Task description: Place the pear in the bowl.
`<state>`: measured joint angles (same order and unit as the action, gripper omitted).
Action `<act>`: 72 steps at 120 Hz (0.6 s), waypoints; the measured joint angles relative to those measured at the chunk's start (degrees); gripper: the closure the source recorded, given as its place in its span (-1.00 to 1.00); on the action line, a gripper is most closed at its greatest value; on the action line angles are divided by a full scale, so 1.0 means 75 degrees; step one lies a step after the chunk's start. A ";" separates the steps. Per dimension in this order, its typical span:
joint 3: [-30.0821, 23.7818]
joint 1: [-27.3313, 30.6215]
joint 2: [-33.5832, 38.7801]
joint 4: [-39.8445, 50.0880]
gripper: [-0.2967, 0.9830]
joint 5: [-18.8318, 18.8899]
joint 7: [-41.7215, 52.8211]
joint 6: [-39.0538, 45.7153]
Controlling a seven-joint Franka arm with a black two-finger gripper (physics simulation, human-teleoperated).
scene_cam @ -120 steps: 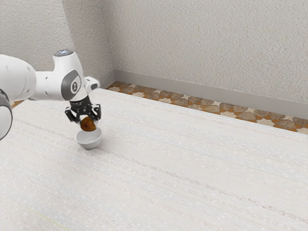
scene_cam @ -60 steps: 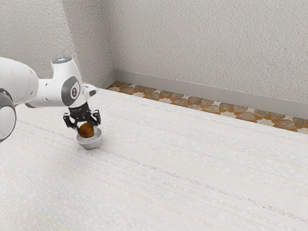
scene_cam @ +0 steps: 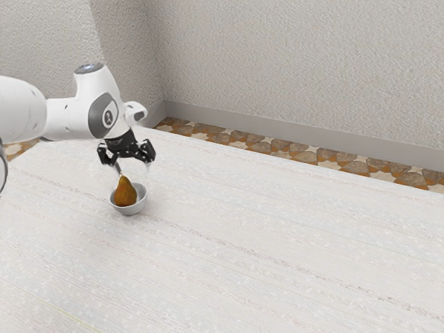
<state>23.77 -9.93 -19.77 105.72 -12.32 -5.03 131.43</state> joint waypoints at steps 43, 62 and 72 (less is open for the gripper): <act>-0.0120 -0.1197 0.1369 -0.1641 -0.53 0.1557 0.0283 -0.2150; -0.0208 -0.1465 0.1401 -0.2425 -0.53 0.1762 0.0367 -0.3149; -0.0234 -0.1587 0.1368 -0.2598 -0.53 0.1807 0.0399 -0.3509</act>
<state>22.01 -21.83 -9.52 86.24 1.23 -2.04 105.11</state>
